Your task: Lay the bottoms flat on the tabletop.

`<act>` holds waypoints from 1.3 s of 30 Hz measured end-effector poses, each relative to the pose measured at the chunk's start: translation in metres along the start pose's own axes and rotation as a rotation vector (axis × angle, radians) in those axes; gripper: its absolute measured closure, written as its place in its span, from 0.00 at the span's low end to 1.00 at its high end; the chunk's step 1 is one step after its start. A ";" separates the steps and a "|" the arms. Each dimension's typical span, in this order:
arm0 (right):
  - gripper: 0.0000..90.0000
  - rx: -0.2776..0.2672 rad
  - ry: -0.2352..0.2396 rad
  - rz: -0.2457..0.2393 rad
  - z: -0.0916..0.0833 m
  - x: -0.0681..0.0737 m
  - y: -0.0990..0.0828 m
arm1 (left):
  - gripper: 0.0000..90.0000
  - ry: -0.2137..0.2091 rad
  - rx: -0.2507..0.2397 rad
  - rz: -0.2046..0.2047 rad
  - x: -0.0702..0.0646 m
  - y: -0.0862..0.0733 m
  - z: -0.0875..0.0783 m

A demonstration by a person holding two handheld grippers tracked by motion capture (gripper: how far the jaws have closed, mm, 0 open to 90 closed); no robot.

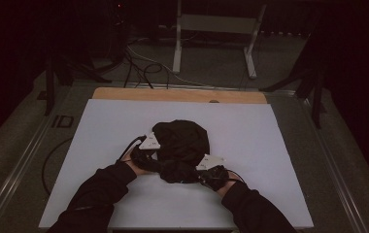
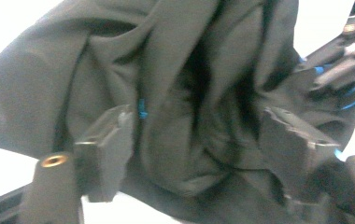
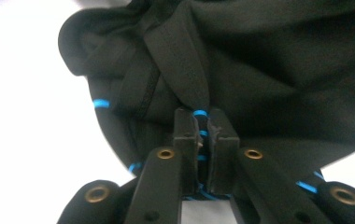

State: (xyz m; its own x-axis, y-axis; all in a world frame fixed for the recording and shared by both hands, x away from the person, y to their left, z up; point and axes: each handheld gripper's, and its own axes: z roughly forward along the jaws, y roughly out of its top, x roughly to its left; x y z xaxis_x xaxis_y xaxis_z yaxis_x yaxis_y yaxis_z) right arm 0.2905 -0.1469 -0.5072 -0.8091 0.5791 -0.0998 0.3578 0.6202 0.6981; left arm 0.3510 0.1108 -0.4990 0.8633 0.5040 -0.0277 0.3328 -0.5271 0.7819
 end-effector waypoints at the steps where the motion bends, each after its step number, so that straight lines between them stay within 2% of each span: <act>1: 0.96 0.002 -0.001 -0.003 -0.002 0.000 -0.001 | 0.36 0.008 -0.001 -0.006 0.001 0.000 0.001; 6: 0.97 0.023 -0.004 -0.008 -0.012 -0.004 -0.009 | 0.50 0.061 0.020 -0.011 0.008 -0.002 0.001; 11: 0.97 0.023 -0.006 0.010 -0.022 -0.010 -0.016 | 0.54 0.103 0.032 0.001 0.012 -0.003 0.007; 13: 0.97 0.028 -0.017 0.014 -0.025 -0.011 -0.019 | 0.59 0.134 0.036 0.008 0.012 -0.002 0.010; 15: 0.97 0.032 -0.023 0.017 -0.026 -0.013 -0.021 | 0.67 0.143 0.039 0.004 0.013 -0.001 0.012; 18: 0.97 0.031 -0.027 0.028 -0.028 -0.016 -0.023 | 0.89 0.148 0.043 0.013 0.012 0.003 0.014; 19: 0.97 0.032 -0.033 0.032 -0.029 -0.017 -0.023 | 0.93 0.154 0.046 0.014 0.011 0.004 0.013; 26: 0.97 0.031 -0.062 0.046 -0.038 -0.028 -0.030 | 0.95 0.192 0.024 0.009 0.013 0.009 -0.010; 34: 0.97 0.003 -0.123 0.091 -0.057 -0.045 -0.038 | 0.96 0.238 0.004 -0.035 0.024 -0.001 -0.045; 39: 0.97 -0.018 -0.140 0.116 -0.065 -0.051 -0.040 | 0.95 0.249 0.014 -0.035 0.025 -0.007 -0.060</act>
State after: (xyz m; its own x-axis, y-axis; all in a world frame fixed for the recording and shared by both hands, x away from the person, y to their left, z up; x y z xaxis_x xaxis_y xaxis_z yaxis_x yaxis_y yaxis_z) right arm 0.2875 -0.2357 -0.4842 -0.6895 0.7152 -0.1147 0.4359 0.5362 0.7229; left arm 0.3472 0.1677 -0.4682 0.7318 0.6741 0.1005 0.3679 -0.5149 0.7743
